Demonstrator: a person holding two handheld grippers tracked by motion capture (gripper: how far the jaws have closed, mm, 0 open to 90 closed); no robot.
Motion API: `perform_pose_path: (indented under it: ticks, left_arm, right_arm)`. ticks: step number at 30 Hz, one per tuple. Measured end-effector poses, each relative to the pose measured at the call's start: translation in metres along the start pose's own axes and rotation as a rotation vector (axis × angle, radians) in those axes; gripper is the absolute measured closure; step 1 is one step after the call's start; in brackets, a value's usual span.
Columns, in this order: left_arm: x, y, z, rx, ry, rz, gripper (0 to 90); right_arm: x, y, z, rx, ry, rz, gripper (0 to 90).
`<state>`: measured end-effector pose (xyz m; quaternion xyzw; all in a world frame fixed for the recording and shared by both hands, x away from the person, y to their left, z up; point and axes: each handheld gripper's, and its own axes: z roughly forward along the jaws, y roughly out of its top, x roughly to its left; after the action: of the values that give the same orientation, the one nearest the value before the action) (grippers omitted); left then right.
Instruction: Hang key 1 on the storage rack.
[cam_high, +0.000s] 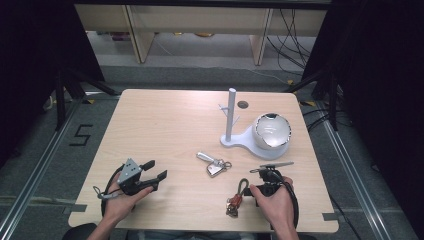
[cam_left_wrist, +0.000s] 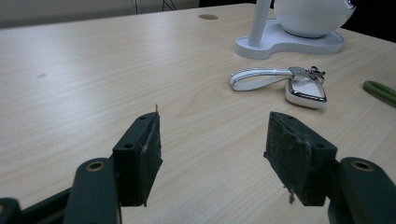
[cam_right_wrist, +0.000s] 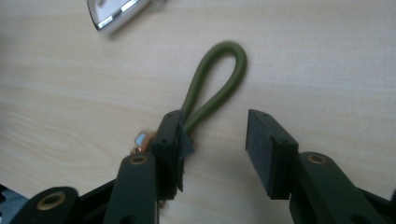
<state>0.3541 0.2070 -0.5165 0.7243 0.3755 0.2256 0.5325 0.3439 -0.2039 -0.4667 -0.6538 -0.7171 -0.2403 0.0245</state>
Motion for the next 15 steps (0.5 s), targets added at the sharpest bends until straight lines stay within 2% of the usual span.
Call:
perform_pose_path:
  ticks: [1, 2, 4, 5, 7, 8, 9, 10, 11, 12, 15]
  left_arm:
    - [0.000, 0.000, 0.000, 0.012, -0.003, 0.002, 37.1]
    - [0.000, -0.001, 0.001, 0.004, -0.008, -0.010, 39.0]
    - [0.000, -0.001, 0.001, 0.003, -0.004, -0.017, 41.6]
    - [-0.001, -0.002, 0.001, 0.006, 0.002, -0.030, 42.4]
    - [0.000, -0.002, 0.000, 0.005, 0.012, -0.038, 43.2]
    - [0.000, -0.002, -0.002, 0.015, 0.021, -0.042, 44.0]
    - [0.001, -0.003, -0.003, 0.005, 0.034, -0.060, 44.5]
    - [0.002, -0.004, -0.003, -0.002, 0.038, -0.066, 45.2]
    - [0.003, -0.004, -0.004, 0.004, 0.050, -0.075, 44.9]
    - [0.004, -0.005, -0.005, -0.005, 0.061, -0.085, 44.8]
    - [0.007, -0.005, -0.005, -0.027, 0.076, -0.057, 44.9]
  right_arm:
    - [0.002, 0.000, 0.000, -0.009, -0.009, 0.002, 56.7]
    - [0.004, 0.001, 0.000, 0.023, -0.010, 0.003, 56.6]
    - [0.004, 0.002, 0.000, 0.009, -0.005, -0.045, 56.4]
    - [0.007, 0.003, -0.002, 0.037, -0.021, -0.003, 56.3]
    - [0.011, 0.004, -0.003, 0.073, -0.021, 0.023, 56.4]
    - [0.012, 0.004, -0.001, 0.053, -0.027, 0.020, 56.2]
    - [0.012, 0.004, 0.000, 0.054, -0.037, 0.005, 56.4]
    - [0.013, 0.005, 0.001, 0.069, -0.032, -0.003, 56.4]
    - [0.015, 0.006, 0.000, 0.077, -0.038, 0.022, 56.4]
    - [0.016, 0.007, 0.001, 0.089, -0.045, 0.013, 56.5]
    - [0.019, 0.009, 0.002, 0.115, -0.055, 0.025, 56.4]
